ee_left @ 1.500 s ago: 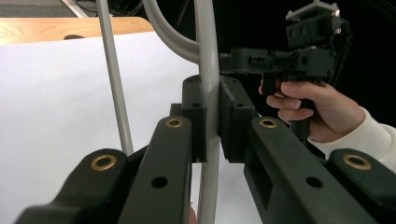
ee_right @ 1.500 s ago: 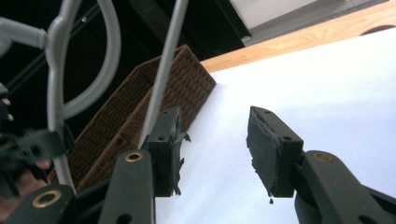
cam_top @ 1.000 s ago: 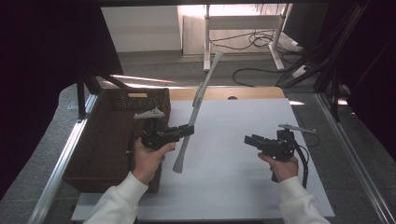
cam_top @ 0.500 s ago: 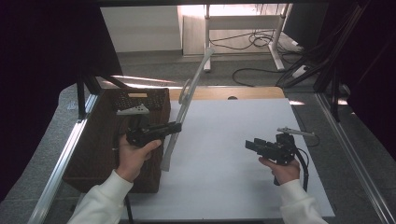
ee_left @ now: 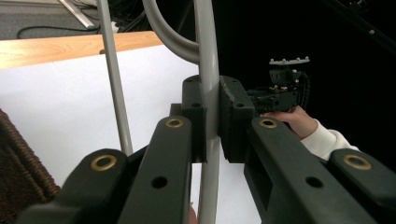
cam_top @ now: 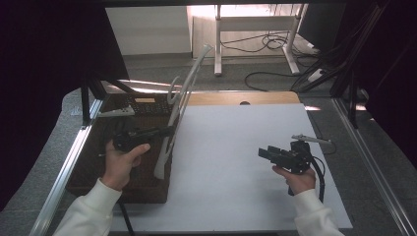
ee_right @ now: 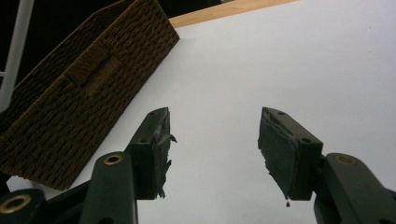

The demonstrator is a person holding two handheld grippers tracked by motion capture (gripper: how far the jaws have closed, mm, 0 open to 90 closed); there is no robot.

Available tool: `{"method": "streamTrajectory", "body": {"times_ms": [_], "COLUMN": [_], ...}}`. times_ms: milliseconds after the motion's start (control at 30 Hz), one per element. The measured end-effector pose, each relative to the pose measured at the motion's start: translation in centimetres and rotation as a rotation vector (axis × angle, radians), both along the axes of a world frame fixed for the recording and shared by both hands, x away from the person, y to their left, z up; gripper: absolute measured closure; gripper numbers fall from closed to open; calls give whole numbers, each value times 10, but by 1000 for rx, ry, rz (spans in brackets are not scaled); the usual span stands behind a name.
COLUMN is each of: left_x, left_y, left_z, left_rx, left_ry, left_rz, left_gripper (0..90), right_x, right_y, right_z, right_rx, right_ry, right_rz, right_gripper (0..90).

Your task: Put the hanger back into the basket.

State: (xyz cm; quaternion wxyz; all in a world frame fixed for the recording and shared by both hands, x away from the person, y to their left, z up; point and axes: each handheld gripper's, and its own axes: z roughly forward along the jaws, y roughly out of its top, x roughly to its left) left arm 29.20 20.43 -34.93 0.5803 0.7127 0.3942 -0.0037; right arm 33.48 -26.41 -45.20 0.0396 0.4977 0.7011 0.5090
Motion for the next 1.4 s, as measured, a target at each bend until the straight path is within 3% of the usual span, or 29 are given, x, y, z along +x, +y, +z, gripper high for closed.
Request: {"method": "streamTrajectory", "body": {"times_ms": [400, 733, 933, 1400], "left_x": [-1, 1, -1, -1], "left_y": [19, 47, 64, 118], "left_z": [13, 7, 5, -15], "left_rx": [33, 73, 105, 161], "left_ry": [-16, -23, -48, -30], "left_rz": [-3, -29, -43, -14], "left_gripper": [824, 825, 825, 824], "right_x": [1, 1, 2, 4], "right_y": [-1, 0, -1, 0], "right_z": [-1, -2, -4, -7], "right_rx": [1, 5, 0, -13], "right_ry": [10, 14, 17, 19], "right_rz": [-5, -10, -13, -16], "right_gripper": [440, 440, 440, 437]}}
